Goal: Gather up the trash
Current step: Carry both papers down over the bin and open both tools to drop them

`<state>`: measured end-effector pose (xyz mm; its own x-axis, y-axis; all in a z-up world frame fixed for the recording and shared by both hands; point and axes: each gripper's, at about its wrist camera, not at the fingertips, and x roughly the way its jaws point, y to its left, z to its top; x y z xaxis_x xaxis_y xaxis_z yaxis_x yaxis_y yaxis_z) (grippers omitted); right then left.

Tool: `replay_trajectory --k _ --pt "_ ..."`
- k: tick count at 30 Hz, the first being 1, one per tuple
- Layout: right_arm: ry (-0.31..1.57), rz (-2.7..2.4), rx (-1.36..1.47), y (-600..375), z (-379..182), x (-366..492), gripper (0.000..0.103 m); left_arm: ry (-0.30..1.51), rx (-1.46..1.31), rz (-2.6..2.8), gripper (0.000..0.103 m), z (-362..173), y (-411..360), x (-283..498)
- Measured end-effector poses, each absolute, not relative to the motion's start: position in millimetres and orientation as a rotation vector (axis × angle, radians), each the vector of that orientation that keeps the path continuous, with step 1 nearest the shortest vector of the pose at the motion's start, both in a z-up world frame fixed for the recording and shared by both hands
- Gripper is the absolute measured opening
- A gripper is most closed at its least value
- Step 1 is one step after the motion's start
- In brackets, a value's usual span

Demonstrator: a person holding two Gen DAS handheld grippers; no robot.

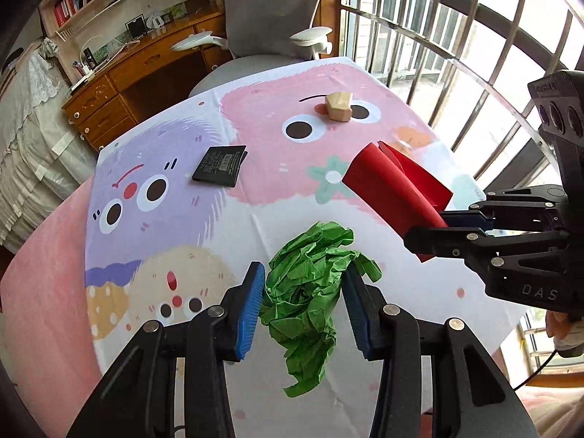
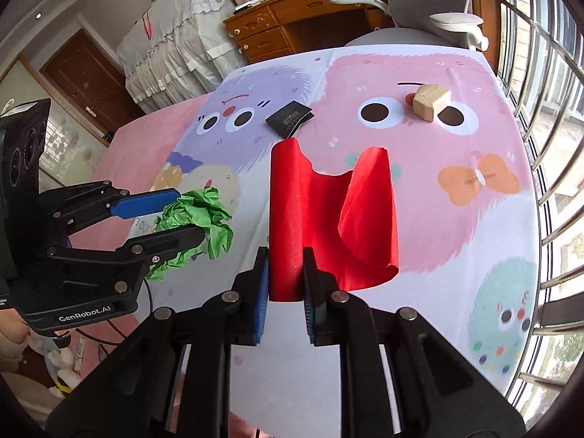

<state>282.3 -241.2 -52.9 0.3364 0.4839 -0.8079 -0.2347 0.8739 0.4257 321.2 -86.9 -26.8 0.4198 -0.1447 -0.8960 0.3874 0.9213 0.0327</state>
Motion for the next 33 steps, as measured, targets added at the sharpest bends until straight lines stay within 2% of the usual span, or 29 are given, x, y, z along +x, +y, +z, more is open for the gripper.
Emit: replay_trajectory --k 9,19,27,33 --pt "1.067 0.352 0.267 -183.9 -0.7 107.4 0.014 1.03 0.215 -0.423 0.043 -0.5 -23.9 157.8" --pt "1.173 0.32 0.167 -118.2 -4.9 -38.8 0.014 1.104 0.169 -0.504 0.043 -31.3 20.7 36.6" --pt "1.329 0.343 0.139 -110.1 -60.1 -76.8 0.014 1.194 0.121 -0.521 0.043 -81.3 13.3 -2.7" --pt "1.459 0.357 0.195 -119.3 -158.9 -76.6 0.014 1.322 0.069 -0.471 0.043 -164.3 1.9 -15.0"
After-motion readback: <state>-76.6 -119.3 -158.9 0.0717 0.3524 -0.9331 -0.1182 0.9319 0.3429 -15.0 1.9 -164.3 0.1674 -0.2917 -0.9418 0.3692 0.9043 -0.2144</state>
